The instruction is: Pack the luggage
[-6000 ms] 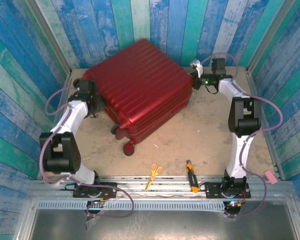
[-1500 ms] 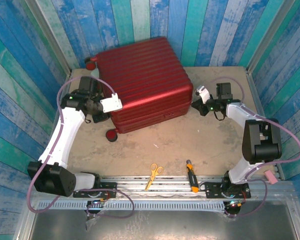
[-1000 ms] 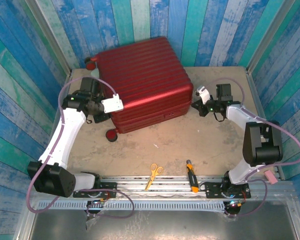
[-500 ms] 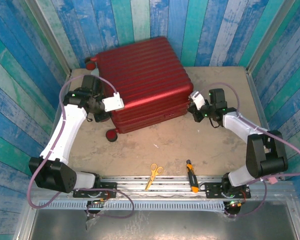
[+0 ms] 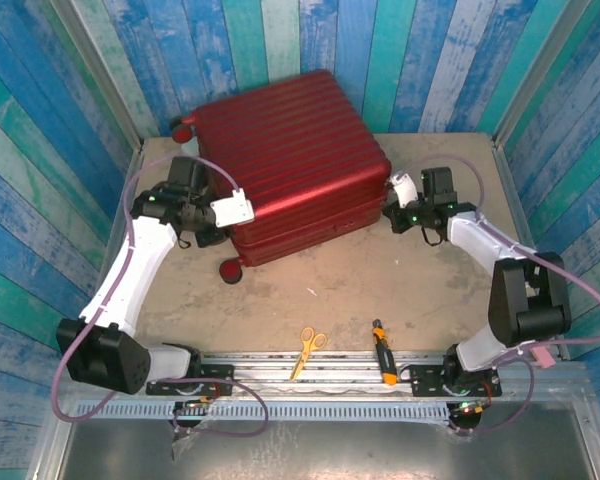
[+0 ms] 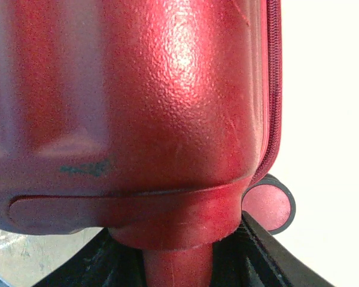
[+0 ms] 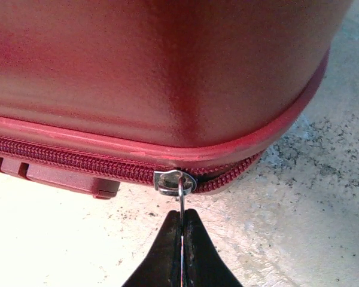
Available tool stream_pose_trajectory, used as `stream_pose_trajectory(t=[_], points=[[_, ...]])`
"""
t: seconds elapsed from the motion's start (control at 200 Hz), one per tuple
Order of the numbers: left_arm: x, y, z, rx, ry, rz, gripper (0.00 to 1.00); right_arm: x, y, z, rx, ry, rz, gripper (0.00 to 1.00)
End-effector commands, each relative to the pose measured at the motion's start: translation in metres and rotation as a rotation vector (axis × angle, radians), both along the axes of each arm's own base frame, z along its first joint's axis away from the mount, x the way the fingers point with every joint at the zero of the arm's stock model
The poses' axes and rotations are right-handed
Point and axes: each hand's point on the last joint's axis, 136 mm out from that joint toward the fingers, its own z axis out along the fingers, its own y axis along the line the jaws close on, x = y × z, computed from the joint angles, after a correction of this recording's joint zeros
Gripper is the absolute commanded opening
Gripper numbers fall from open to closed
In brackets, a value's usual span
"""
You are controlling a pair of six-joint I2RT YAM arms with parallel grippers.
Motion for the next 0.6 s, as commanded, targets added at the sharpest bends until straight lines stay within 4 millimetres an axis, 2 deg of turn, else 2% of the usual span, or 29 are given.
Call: stream_pose_trajectory(t=[0.0,0.25,0.486,0.521,0.596], points=[[-0.038,-0.009,-0.038,-0.014,0.198,-0.068,0.00,0.027,-0.021,0.016,-0.001,-0.029,-0.116,0.01],[-0.039,-0.005,-0.038,0.007,0.174,-0.065,0.00,0.038,-0.040,0.012,0.008,0.026,-0.176,0.00],[-0.029,0.004,-0.024,0.039,0.095,-0.020,0.00,0.049,-0.051,0.016,-0.069,-0.011,-0.162,0.00],[-0.030,0.006,-0.014,0.040,0.057,-0.010,0.00,0.051,-0.051,0.015,-0.088,-0.013,-0.146,0.00],[-0.031,0.009,-0.010,0.055,0.035,-0.010,0.00,0.057,-0.054,0.016,-0.127,-0.021,-0.121,0.01]])
